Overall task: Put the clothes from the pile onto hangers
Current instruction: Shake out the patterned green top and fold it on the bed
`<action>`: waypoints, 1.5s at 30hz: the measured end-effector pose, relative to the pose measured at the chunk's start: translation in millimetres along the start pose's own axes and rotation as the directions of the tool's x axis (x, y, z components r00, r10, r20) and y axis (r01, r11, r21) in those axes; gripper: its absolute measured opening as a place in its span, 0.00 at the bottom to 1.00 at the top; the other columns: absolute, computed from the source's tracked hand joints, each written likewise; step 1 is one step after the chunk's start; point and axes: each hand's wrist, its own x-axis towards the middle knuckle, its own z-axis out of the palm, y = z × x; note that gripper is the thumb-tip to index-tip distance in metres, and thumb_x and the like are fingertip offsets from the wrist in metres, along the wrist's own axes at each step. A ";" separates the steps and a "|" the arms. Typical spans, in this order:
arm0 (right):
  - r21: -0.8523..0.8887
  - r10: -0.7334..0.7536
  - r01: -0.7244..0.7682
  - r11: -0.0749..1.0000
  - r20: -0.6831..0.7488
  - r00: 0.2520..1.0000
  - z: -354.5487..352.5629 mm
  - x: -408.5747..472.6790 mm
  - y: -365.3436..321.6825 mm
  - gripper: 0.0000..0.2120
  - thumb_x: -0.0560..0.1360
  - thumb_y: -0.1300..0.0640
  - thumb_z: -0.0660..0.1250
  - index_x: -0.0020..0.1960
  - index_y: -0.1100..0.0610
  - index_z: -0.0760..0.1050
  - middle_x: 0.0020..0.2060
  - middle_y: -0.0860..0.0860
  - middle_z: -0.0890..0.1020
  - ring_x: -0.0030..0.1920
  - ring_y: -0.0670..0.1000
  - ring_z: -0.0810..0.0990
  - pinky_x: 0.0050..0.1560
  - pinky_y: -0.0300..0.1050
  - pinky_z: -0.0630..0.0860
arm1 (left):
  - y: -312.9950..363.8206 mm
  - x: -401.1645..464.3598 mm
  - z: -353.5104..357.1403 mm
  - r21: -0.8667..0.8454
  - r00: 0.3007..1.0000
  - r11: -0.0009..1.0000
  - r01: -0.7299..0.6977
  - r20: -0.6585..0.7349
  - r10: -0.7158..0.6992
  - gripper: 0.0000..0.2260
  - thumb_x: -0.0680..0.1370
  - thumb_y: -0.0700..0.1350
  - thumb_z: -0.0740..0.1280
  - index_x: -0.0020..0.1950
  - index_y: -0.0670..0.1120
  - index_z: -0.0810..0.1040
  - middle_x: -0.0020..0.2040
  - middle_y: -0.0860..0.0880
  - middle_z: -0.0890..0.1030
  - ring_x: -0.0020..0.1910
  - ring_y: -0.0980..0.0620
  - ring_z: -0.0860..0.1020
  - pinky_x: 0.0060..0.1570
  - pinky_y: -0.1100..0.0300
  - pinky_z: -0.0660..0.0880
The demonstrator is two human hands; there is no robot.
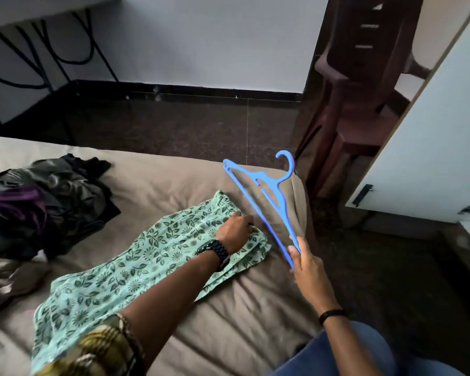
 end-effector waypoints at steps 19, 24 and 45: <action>-0.147 -0.353 0.358 0.922 0.058 0.934 54.8 -40.5 -48.6 0.20 0.82 0.48 0.50 0.72 0.51 0.60 0.48 0.55 0.82 0.42 0.54 0.82 0.38 0.44 0.78 | -6.5 -51.3 -30.1 -0.979 0.947 -0.008 0.204 0.200 -0.251 0.16 0.78 0.28 0.51 0.55 0.43 0.72 0.46 0.43 0.80 0.40 0.46 0.82 0.48 0.50 0.77; -0.388 -0.353 0.387 0.836 0.159 0.922 57.2 -50.0 -58.9 0.30 0.72 0.53 0.69 0.71 0.48 0.63 0.43 0.53 0.79 0.28 0.52 0.78 0.20 0.42 0.68 | -21.4 -87.2 -29.0 -0.944 0.945 -0.264 0.196 0.253 -0.205 0.12 0.75 0.30 0.53 0.51 0.43 0.69 0.44 0.41 0.78 0.47 0.41 0.80 0.50 0.45 0.76; 0.024 0.184 -0.239 0.971 0.570 0.801 39.9 89.8 -130.4 0.12 0.77 0.53 0.67 0.38 0.57 0.70 0.34 0.49 0.72 0.34 0.47 0.72 0.34 0.38 0.67 | -25.0 -89.0 -5.3 -0.960 0.787 -0.279 0.021 0.188 -0.588 0.11 0.83 0.38 0.56 0.41 0.46 0.65 0.30 0.51 0.60 0.19 0.59 0.60 0.19 0.67 0.60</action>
